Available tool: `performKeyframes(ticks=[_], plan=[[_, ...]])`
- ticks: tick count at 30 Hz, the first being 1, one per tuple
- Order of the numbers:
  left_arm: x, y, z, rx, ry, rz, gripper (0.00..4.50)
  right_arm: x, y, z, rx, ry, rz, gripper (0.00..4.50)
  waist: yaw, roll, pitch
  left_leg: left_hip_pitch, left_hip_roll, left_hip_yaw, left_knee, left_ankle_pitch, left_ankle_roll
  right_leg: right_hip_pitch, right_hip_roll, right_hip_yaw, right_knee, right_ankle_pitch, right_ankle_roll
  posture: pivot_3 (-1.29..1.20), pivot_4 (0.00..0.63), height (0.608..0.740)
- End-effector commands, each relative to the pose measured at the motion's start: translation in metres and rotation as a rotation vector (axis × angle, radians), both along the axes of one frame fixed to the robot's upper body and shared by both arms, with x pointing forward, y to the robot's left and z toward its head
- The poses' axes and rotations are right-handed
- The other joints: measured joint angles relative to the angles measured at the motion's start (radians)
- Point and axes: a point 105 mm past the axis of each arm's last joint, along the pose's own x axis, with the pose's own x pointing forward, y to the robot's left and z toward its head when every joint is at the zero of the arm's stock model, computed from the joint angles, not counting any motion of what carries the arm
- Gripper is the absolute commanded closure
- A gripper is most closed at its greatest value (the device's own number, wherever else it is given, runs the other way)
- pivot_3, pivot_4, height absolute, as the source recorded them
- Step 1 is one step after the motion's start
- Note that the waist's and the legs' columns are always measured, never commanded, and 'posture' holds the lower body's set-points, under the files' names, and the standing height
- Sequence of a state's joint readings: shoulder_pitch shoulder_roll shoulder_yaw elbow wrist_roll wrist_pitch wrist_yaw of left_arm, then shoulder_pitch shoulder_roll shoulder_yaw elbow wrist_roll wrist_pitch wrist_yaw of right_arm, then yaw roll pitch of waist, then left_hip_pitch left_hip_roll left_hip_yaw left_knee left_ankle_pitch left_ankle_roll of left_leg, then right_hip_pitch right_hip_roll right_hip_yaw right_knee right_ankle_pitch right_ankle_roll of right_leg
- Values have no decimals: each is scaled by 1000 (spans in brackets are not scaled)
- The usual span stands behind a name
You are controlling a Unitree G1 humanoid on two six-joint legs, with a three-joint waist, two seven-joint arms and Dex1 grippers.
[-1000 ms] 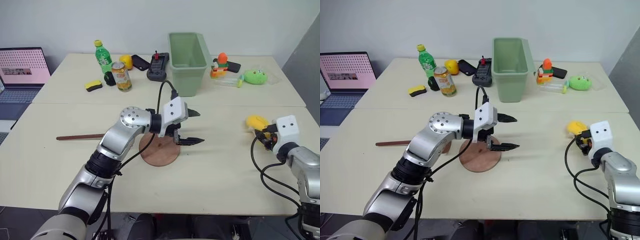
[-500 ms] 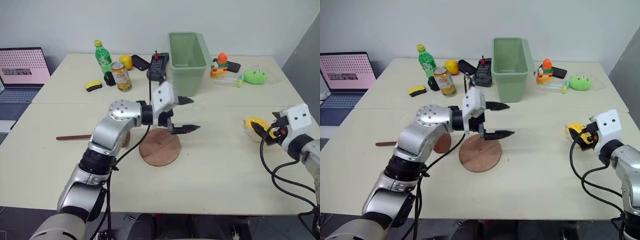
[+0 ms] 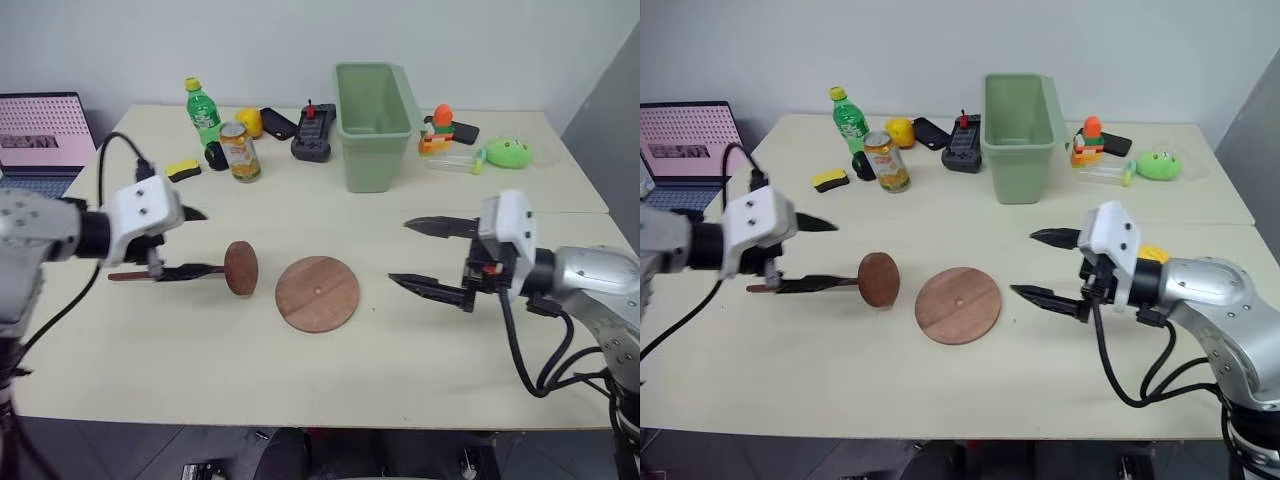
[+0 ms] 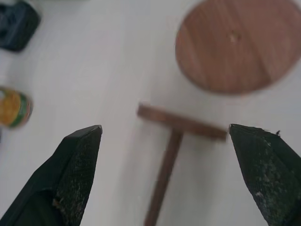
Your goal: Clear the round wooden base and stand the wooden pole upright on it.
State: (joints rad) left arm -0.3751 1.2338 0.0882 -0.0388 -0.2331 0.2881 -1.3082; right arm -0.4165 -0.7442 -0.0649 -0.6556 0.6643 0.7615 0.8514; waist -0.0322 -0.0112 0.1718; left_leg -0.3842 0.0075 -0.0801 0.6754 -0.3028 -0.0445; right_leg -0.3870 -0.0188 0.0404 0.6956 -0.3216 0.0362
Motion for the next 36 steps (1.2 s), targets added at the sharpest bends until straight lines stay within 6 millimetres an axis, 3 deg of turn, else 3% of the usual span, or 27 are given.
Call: performKeyframes(ticks=[1,8,15,26,30,36], plan=[[-4,16,-1,129,-10,-9,0,-8,11,0,-20,1,83,442,6,-1,1,0,0,0,0,0,0,0,0,0,0,0,0,0,150,740],[14,16,-19,187,52,-24,0,-4,16,-2,-3,4,68,442,13,-2,2,-1,0,1,1,0,0,0,1,0,1,0,0,0,150,740],[40,5,-31,215,121,-68,0,-17,18,-7,-2,33,81,442,1,-2,3,-2,0,2,1,0,0,-1,2,-1,1,0,0,0,150,740],[49,8,-48,358,209,-130,0,-27,18,-9,-19,47,96,442,-1,-3,3,-2,1,0,1,0,0,-2,3,-1,2,0,0,0,150,740],[51,11,-51,382,208,-125,572,-29,19,-9,-19,50,101,375,-1,-3,3,-2,1,-1,1,0,0,-2,3,-1,2,0,0,0,150,740],[50,14,-54,384,216,-107,2040,-29,19,-10,-23,56,103,375,-1,-3,3,-2,1,-1,1,0,0,-2,3,-1,2,0,0,0,150,740]])
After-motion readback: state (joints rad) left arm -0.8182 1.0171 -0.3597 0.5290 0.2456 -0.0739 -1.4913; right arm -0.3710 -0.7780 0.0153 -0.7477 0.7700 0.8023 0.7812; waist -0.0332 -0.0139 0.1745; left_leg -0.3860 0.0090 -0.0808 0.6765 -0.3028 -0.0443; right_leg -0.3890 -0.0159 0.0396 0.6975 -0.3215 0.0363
